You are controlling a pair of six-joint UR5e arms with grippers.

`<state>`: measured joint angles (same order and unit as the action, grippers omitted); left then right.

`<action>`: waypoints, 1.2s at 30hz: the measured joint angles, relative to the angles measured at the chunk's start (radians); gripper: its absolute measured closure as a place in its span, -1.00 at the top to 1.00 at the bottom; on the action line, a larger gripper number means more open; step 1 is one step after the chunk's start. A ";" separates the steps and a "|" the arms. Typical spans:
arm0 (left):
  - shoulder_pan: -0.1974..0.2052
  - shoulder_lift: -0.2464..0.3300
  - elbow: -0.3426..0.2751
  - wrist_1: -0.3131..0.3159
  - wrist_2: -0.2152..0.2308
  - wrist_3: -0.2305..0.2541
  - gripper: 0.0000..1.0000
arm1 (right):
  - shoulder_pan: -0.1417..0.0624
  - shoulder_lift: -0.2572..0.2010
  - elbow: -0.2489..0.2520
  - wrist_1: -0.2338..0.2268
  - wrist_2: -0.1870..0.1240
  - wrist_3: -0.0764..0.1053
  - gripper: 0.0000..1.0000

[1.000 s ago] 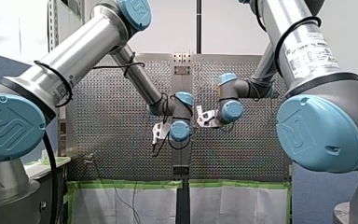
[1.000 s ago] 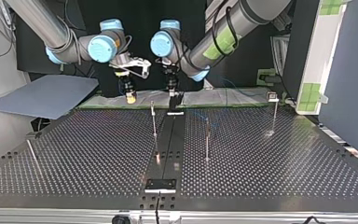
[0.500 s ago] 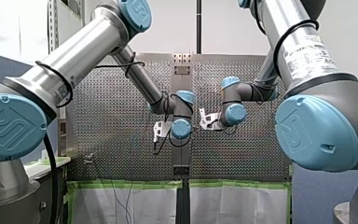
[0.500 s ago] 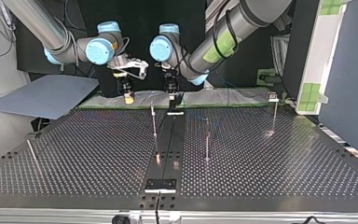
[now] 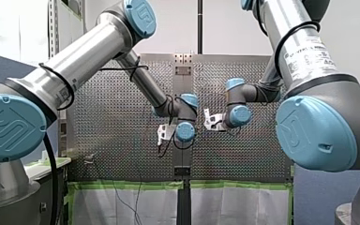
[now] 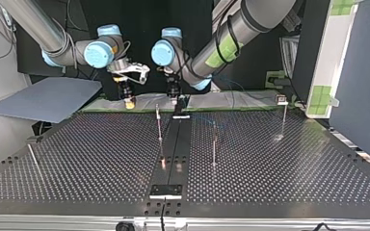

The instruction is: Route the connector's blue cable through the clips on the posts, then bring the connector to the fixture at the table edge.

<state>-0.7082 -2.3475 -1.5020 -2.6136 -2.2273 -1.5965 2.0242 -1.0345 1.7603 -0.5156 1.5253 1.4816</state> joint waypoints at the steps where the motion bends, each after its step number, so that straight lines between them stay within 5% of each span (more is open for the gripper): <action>1: 0.000 0.000 0.004 -0.002 0.000 0.000 -1.00 | -0.002 0.001 0.000 -0.003 -0.004 0.002 -1.00; 20: 0.010 -0.001 0.047 -0.024 0.007 0.002 -1.00 | -0.037 0.038 -0.037 -0.041 -0.074 0.050 -1.00; 36: 0.032 -0.002 0.055 -0.028 0.037 0.001 -1.00 | -0.051 0.041 -0.065 -0.025 -0.082 0.053 -1.00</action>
<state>-0.6759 -2.3499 -1.4468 -2.6419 -2.1903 -1.5952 1.9733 -0.9938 1.6950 -0.5408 1.4436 1.5343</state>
